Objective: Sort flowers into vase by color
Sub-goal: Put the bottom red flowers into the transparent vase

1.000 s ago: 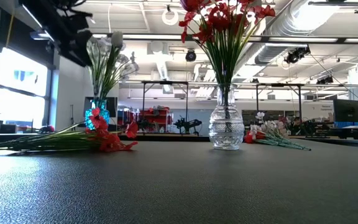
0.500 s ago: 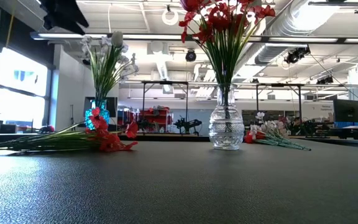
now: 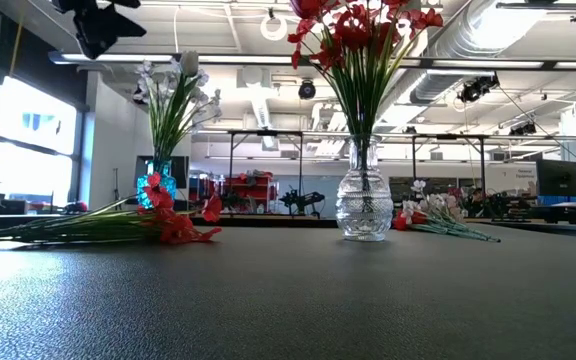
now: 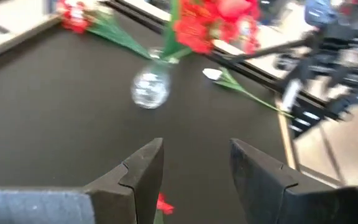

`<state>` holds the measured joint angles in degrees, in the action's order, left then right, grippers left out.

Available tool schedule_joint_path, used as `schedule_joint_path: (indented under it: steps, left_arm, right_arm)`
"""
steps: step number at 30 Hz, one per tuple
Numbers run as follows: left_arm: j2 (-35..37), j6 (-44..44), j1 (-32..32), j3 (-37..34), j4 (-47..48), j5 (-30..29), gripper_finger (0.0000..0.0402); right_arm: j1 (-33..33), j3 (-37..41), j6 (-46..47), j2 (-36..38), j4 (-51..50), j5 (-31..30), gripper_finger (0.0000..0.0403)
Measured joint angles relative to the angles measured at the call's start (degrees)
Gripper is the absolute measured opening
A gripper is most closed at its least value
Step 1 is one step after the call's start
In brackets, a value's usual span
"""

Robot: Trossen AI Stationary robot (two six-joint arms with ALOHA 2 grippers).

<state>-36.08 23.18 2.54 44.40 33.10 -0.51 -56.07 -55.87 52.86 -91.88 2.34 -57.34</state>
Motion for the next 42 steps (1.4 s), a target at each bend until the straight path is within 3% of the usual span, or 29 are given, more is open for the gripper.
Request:
schedule_joint_path:
  steps: [4, 11, 14, 17, 23, 29, 32, 35, 42]
  left_arm:
    - [-2.54, 2.20, -8.72, -3.52, -5.25, -3.21, 0.0170]
    - [-10.22, 9.29, -22.27, -4.11, -3.28, -13.72, 0.0170]
    - [-13.44, 12.40, -26.80, -4.09, -2.06, -15.85, 0.0170]
    - [-16.42, 16.50, -30.63, -4.09, 0.49, -19.26, 0.0170]
    - [-21.69, 27.33, -35.38, -4.09, 7.57, -20.89, 0.0170]
    - [-25.85, 31.80, -37.81, -4.09, 9.82, -21.84, 0.0170]
    - [-27.57, 32.62, -38.28, -4.09, 9.75, -22.83, 0.0170]
    - [-29.25, 34.60, -39.06, -4.84, 9.63, -22.78, 0.0170]
    - [-34.27, 41.38, -40.50, -9.85, 6.89, -23.13, 0.0170]
  right_arm:
    - [2.33, 0.01, 18.78, 0.45, -12.79, 12.34, 0.0145]
    - [6.86, 0.01, 37.47, 0.46, -27.63, 38.02, 0.0145]
    - [7.78, 0.01, 42.36, 0.46, -31.89, 45.12, 0.0145]
    - [7.82, 0.01, 46.57, 0.46, -36.75, 48.04, 0.0145]
    - [6.86, 0.01, 54.32, 0.42, -46.66, 46.89, 0.0145]
    - [8.14, 1.02, 51.64, -1.15, -52.64, 28.42, 0.0145]
    - [12.24, 1.93, 48.89, -1.13, -53.35, 24.87, 0.0145]
    - [16.68, 2.69, 44.35, -1.13, -51.32, 24.68, 0.0145]
    - [22.79, 5.03, 28.16, -1.13, -33.81, 22.28, 0.0145]
